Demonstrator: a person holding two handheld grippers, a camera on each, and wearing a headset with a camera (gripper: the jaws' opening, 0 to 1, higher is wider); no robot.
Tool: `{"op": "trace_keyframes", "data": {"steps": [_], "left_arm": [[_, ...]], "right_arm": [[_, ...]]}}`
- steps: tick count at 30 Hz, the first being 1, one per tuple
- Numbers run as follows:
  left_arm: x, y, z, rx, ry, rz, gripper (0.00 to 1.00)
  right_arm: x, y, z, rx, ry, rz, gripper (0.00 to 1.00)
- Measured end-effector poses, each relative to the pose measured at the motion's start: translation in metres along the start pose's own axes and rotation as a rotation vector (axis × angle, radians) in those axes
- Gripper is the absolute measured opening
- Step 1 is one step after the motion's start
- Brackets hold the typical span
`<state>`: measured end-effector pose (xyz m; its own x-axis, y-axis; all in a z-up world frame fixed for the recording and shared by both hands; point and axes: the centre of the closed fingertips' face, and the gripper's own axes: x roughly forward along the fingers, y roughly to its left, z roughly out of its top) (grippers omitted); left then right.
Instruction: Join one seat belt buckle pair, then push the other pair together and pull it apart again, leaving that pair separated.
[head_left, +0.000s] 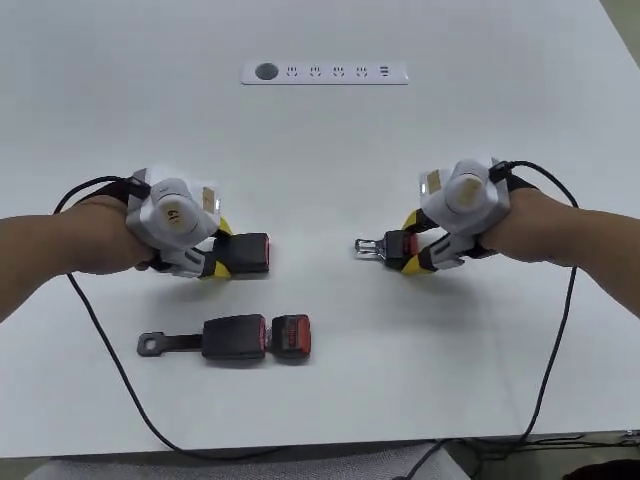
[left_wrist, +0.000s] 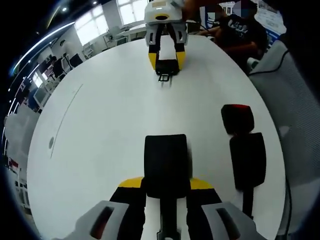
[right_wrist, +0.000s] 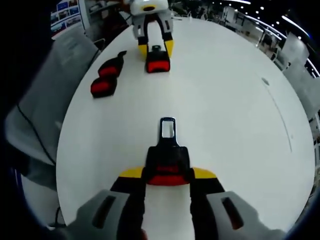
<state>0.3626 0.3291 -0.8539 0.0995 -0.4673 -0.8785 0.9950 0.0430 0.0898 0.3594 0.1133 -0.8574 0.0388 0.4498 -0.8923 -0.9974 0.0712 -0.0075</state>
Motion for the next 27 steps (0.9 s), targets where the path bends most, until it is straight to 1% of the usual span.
{"op": "trace_keyframes", "data": {"steps": [3,5,9,10,11,12,13,14,17,18,27], "left_arm": [[0.000,0.000,0.000,0.004,-0.001,-0.004,0.32],[0.000,0.000,0.001,0.011,0.003,-0.008,0.32],[0.001,-0.001,0.000,0.014,0.002,-0.011,0.32],[0.001,-0.001,0.000,0.013,0.001,-0.010,0.32],[0.001,-0.001,0.000,0.013,0.001,-0.010,0.32],[0.001,0.000,0.000,0.010,0.000,-0.008,0.32],[0.001,0.000,0.000,0.010,0.000,-0.007,0.32],[0.001,0.000,-0.001,0.007,0.001,-0.004,0.32],[0.001,-0.001,0.000,0.011,0.003,-0.008,0.32],[0.001,-0.001,0.000,0.011,0.004,-0.009,0.32],[0.001,-0.002,-0.001,0.016,0.012,-0.012,0.32]], "right_arm": [[0.001,0.000,0.003,-0.001,0.010,-0.006,0.34],[0.003,0.000,0.006,0.008,0.021,-0.019,0.35],[0.011,0.005,0.021,-0.024,0.018,-0.016,0.35],[0.014,0.005,0.026,-0.024,0.014,-0.019,0.35],[0.015,0.005,0.028,-0.023,0.011,-0.020,0.35],[0.019,0.005,0.037,-0.021,0.000,-0.025,0.35],[0.020,0.005,0.039,-0.017,-0.005,-0.026,0.35],[0.025,0.007,0.049,0.008,-0.031,-0.019,0.35],[0.032,0.010,0.062,0.001,-0.051,-0.017,0.35],[0.035,0.008,0.067,0.004,-0.059,-0.020,0.35],[0.053,0.004,0.095,-0.010,-0.093,-0.029,0.35]]}}
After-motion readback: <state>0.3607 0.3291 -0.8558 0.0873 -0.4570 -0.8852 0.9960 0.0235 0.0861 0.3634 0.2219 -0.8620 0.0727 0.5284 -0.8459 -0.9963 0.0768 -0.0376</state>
